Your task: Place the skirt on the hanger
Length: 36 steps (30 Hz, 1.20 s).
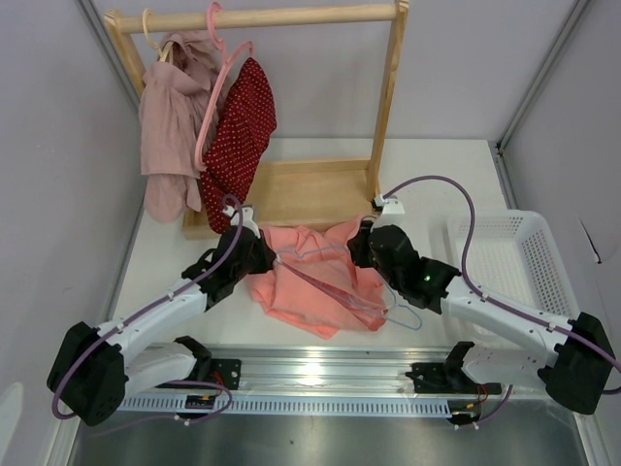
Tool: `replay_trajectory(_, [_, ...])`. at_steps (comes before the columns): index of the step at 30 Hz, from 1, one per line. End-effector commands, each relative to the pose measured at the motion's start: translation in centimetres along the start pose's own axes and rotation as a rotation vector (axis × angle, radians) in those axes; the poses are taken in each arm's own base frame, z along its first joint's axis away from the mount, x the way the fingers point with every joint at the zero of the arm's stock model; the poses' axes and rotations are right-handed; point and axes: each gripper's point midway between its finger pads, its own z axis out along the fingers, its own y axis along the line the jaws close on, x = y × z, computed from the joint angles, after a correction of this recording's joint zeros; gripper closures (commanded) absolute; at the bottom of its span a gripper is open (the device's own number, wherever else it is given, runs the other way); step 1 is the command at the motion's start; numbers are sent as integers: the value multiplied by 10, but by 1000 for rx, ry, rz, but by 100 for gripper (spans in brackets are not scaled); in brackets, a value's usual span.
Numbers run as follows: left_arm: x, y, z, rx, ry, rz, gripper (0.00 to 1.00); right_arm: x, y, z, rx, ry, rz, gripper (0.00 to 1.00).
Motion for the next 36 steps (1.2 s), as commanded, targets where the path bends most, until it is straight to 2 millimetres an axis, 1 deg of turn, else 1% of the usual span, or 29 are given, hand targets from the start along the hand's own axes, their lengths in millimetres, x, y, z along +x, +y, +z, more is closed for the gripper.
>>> replay_trajectory(1, [-20, -18, -4, 44, -40, 35, 100, -28, 10, -3, -10, -77, -4, 100])
replay_trajectory(2, [-22, -20, -5, 48, -45, 40, 100, -29, 9, -3, -10, -80, -5, 100])
replay_trajectory(7, [-22, -16, -4, 23, -42, 63, 100, -36, 10, -7, -11, -91, -19, 100])
replay_trajectory(14, [-27, -12, -3, -5, -45, 107, 100, -46, 16, -13, -39, -112, -49, 100])
replay_trajectory(18, [-31, -13, -4, -12, -49, 133, 100, -48, 18, -15, -54, -118, -76, 100])
replay_trajectory(24, [-32, -14, -2, -12, -38, 148, 100, -48, 21, -17, -56, -135, -106, 100])
replay_trajectory(26, [-33, -14, -1, -13, -36, 155, 100, -49, 25, -19, -66, -146, -123, 100])
replay_trajectory(28, [-31, -14, 0, -14, -29, 159, 100, -51, 25, -21, -61, -157, -126, 100])
replay_trajectory(31, [-29, -16, 1, -4, -24, 158, 100, -49, 27, -19, -63, -150, -133, 100])
replay_trajectory(33, [-25, -17, 2, 5, -8, 153, 100, -44, 27, -17, -60, -138, -142, 100])
replay_trajectory(34, [-19, -19, 2, 26, 12, 153, 100, -41, 27, -18, -60, -131, -141, 100])
replay_trajectory(36, [-12, -22, 3, 52, 31, 149, 100, -37, 25, -18, -56, -122, -142, 100])
